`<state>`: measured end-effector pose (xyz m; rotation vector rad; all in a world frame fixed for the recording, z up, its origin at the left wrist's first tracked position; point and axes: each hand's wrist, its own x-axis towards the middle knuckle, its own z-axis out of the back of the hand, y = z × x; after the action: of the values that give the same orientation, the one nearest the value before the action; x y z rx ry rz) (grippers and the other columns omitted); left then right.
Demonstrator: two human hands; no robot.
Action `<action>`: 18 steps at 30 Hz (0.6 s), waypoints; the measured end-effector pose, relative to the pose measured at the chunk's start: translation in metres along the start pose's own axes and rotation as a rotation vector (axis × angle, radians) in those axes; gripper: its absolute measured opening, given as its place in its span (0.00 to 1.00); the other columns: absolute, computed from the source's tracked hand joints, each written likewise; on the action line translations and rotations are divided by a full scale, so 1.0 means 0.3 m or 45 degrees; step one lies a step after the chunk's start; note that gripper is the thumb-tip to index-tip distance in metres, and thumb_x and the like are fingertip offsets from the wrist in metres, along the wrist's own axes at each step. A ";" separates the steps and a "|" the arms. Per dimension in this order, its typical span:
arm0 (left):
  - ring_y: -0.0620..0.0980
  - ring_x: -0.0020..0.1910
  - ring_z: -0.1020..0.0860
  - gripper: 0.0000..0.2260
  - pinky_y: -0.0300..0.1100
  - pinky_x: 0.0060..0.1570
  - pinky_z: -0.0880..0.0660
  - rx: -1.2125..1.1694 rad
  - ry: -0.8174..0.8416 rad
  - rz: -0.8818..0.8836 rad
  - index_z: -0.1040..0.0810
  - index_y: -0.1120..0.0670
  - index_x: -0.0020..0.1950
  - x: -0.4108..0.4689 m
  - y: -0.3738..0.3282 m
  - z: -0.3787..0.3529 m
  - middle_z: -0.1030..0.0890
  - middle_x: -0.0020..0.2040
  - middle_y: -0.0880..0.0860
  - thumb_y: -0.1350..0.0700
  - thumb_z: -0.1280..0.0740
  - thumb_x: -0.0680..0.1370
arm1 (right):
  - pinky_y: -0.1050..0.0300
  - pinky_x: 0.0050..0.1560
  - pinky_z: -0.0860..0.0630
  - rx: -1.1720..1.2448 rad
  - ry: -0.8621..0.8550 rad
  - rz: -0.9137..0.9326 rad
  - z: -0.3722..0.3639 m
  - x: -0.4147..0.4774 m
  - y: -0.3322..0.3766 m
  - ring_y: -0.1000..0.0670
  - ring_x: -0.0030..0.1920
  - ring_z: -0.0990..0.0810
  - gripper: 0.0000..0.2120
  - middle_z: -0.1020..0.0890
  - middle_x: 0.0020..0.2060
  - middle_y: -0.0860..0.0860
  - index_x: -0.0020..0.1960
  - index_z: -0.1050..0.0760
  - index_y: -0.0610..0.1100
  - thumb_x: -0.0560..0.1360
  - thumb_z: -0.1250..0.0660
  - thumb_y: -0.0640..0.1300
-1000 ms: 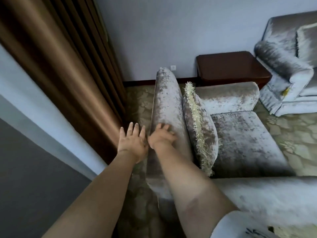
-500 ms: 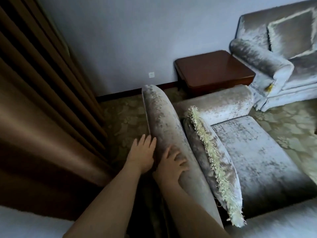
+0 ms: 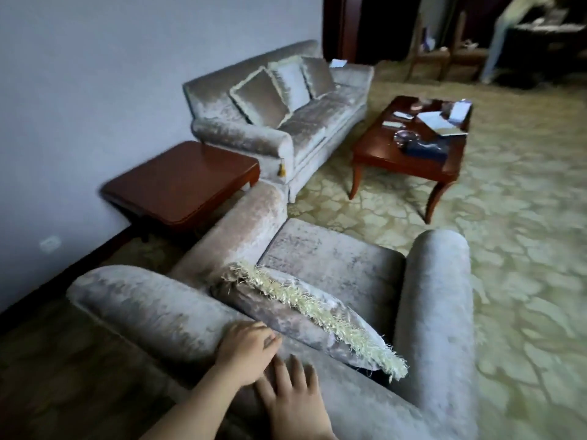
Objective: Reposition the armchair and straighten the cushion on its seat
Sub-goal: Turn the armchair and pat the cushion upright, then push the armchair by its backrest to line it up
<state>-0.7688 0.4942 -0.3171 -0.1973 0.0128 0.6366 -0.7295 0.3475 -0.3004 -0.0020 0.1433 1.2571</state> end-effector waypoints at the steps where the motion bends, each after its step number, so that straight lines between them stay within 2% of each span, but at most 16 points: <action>1: 0.45 0.59 0.27 0.17 0.41 0.60 0.36 0.007 0.023 -0.068 0.22 0.47 0.56 -0.009 0.011 -0.002 0.22 0.59 0.42 0.42 0.45 0.78 | 0.48 0.37 0.18 -0.014 -0.046 -0.053 0.004 -0.010 0.004 0.46 0.42 0.15 0.18 0.14 0.45 0.50 0.51 0.18 0.58 0.67 0.42 0.50; 3: 0.43 0.63 0.29 0.18 0.39 0.64 0.38 0.078 0.003 -0.215 0.25 0.44 0.63 -0.048 0.036 0.003 0.26 0.64 0.39 0.41 0.44 0.78 | 0.50 0.38 0.18 -0.033 -0.095 -0.165 -0.005 -0.034 0.014 0.48 0.41 0.15 0.20 0.14 0.43 0.50 0.50 0.16 0.53 0.66 0.43 0.48; 4: 0.40 0.60 0.26 0.18 0.36 0.62 0.35 0.119 -0.048 -0.287 0.23 0.44 0.61 -0.071 0.050 0.017 0.24 0.61 0.38 0.40 0.42 0.76 | 0.50 0.38 0.19 -0.047 -0.104 -0.237 -0.007 -0.047 0.018 0.47 0.41 0.15 0.19 0.14 0.42 0.49 0.48 0.16 0.51 0.66 0.43 0.47; 6: 0.39 0.48 0.20 0.18 0.33 0.52 0.28 0.091 -0.114 -0.385 0.17 0.45 0.51 -0.109 0.082 0.050 0.18 0.51 0.39 0.38 0.34 0.68 | 0.46 0.38 0.19 -0.061 -0.170 -0.403 -0.003 -0.068 0.032 0.45 0.40 0.15 0.18 0.14 0.41 0.47 0.45 0.15 0.48 0.65 0.42 0.45; 8: 0.41 0.46 0.18 0.19 0.34 0.48 0.25 0.056 -0.129 -0.434 0.16 0.48 0.49 -0.119 0.106 0.051 0.16 0.48 0.42 0.39 0.29 0.64 | 0.41 0.38 0.20 -0.003 -0.203 -0.552 -0.013 -0.087 0.040 0.42 0.39 0.15 0.17 0.14 0.40 0.45 0.44 0.15 0.48 0.64 0.41 0.45; 10: 0.45 0.47 0.18 0.18 0.39 0.53 0.29 0.006 -0.176 -0.457 0.16 0.51 0.50 -0.120 0.128 0.037 0.16 0.49 0.46 0.42 0.32 0.67 | 0.38 0.39 0.21 0.040 -0.290 -0.667 -0.025 -0.106 0.044 0.40 0.40 0.15 0.17 0.14 0.41 0.43 0.46 0.16 0.47 0.64 0.40 0.45; 12: 0.49 0.47 0.18 0.19 0.43 0.54 0.34 -0.047 -0.232 -0.450 0.16 0.54 0.49 -0.118 0.133 0.025 0.16 0.49 0.49 0.45 0.39 0.69 | 0.37 0.42 0.22 0.045 -0.354 -0.677 -0.048 -0.114 0.036 0.39 0.41 0.16 0.18 0.15 0.43 0.43 0.53 0.22 0.45 0.64 0.38 0.48; 13: 0.50 0.47 0.18 0.19 0.44 0.54 0.34 -0.058 -0.268 -0.455 0.16 0.55 0.49 -0.117 0.135 0.017 0.16 0.49 0.50 0.47 0.40 0.69 | 0.38 0.45 0.22 0.058 -0.348 -0.653 -0.058 -0.116 0.033 0.39 0.42 0.16 0.22 0.15 0.44 0.43 0.55 0.24 0.45 0.64 0.34 0.53; 14: 0.51 0.46 0.18 0.19 0.44 0.53 0.34 -0.074 -0.293 -0.464 0.16 0.56 0.48 -0.117 0.136 0.014 0.16 0.48 0.51 0.48 0.41 0.68 | 0.39 0.48 0.22 0.108 -0.283 -0.649 -0.061 -0.115 0.033 0.39 0.44 0.16 0.30 0.15 0.46 0.43 0.56 0.23 0.45 0.61 0.32 0.63; 15: 0.52 0.46 0.18 0.18 0.44 0.53 0.34 -0.089 -0.300 -0.469 0.17 0.56 0.48 -0.123 0.137 0.013 0.16 0.47 0.52 0.49 0.41 0.68 | 0.39 0.50 0.23 0.161 -0.217 -0.659 -0.075 -0.112 0.034 0.39 0.47 0.17 0.39 0.16 0.48 0.42 0.56 0.21 0.44 0.57 0.34 0.72; 16: 0.52 0.45 0.18 0.18 0.45 0.53 0.33 -0.097 -0.299 -0.468 0.17 0.57 0.48 -0.130 0.138 0.013 0.16 0.47 0.52 0.50 0.41 0.69 | 0.38 0.51 0.24 0.187 -0.163 -0.674 -0.081 -0.113 0.035 0.38 0.49 0.18 0.46 0.16 0.50 0.42 0.56 0.20 0.42 0.54 0.38 0.77; 18: 0.52 0.45 0.18 0.18 0.45 0.52 0.29 -0.095 -0.306 -0.453 0.17 0.57 0.48 -0.136 0.137 0.012 0.16 0.47 0.53 0.50 0.42 0.70 | 0.35 0.51 0.24 0.183 -0.121 -0.655 -0.084 -0.118 0.033 0.36 0.52 0.19 0.51 0.18 0.53 0.40 0.58 0.21 0.40 0.52 0.39 0.78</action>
<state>-0.8262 0.5030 -0.3180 -0.1886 -0.2725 0.3025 -0.7522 0.3149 -0.3208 0.1371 0.1392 0.7299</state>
